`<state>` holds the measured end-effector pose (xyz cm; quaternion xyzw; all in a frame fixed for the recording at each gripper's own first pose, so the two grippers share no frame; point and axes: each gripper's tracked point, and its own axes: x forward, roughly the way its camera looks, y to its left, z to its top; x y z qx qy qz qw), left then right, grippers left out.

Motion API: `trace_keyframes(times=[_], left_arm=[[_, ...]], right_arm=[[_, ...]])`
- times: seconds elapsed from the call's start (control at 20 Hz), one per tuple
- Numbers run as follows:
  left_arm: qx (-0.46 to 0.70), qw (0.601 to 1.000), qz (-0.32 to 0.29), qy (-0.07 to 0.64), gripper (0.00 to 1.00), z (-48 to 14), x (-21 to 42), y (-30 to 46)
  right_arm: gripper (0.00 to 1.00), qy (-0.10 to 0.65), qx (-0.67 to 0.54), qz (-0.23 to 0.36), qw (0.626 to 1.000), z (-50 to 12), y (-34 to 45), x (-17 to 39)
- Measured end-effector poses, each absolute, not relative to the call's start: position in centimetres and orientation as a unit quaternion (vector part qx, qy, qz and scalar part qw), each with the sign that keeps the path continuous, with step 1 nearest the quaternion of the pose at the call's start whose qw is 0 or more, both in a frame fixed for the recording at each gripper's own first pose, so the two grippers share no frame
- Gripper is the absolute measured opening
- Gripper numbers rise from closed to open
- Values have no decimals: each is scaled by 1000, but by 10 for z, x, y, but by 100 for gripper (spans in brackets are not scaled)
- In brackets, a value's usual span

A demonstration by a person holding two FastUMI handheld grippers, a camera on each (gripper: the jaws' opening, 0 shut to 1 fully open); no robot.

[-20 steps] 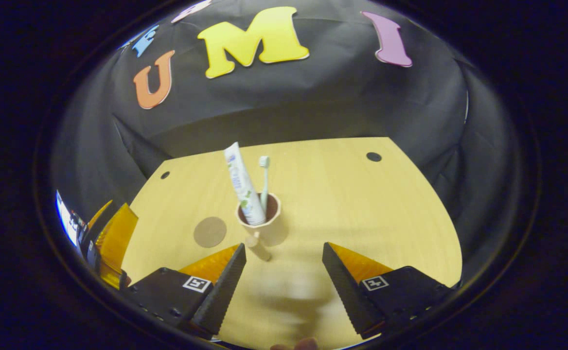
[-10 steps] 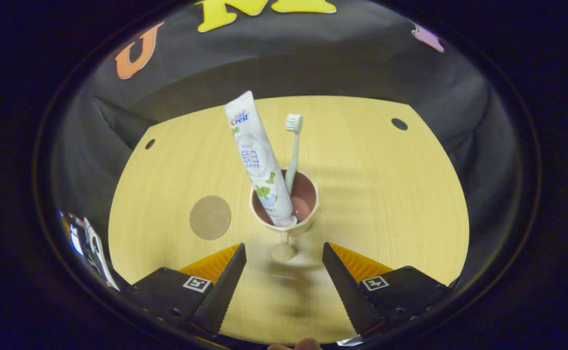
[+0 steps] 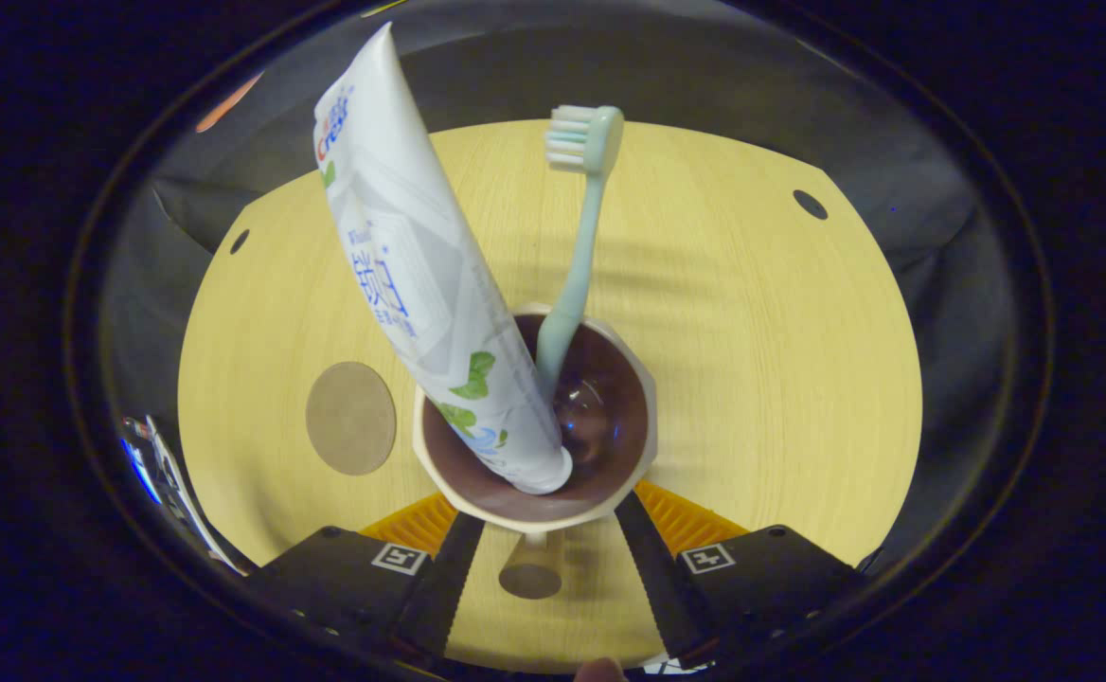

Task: Put the toothbrush and toothpaste on the desktop into the cup, then pick up the cup and place it on the coaster on the desktop.

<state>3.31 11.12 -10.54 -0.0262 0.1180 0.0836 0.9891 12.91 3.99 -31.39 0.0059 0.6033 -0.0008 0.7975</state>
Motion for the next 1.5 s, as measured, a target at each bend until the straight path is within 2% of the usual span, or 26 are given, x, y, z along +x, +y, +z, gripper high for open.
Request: trace_keyframes(times=[0.1,0.15,0.2,0.3,0.35,0.4,0.75,0.95,1.2,1.5], left_arm=[[-33,987,87,129,94,-111,32,111],[-34,987,88,130,94,-112,32,111],[-33,987,88,131,94,-113,31,111],[-33,987,82,135,94,-114,33,107],[-34,986,78,141,94,-115,34,104],[-35,986,77,144,94,-117,33,104],[-37,984,79,153,94,-125,22,106],[-38,984,84,153,94,-127,16,113],[-45,981,101,160,94,-133,-6,127],[-43,978,135,154,94,-129,-21,156]], right_arm=[[73,613,7,-1,790,-318,43,129],[65,617,6,-3,787,-320,44,128],[65,620,6,-7,784,-321,42,127],[53,628,17,-12,778,-321,44,122],[35,629,18,-16,777,-319,43,123],[29,629,15,-16,777,-324,42,123],[24,626,7,-10,780,-322,41,124],[24,617,6,-8,787,-319,44,128],[23,592,-12,27,806,-296,82,133],[23,600,-40,75,796,-300,142,126]])
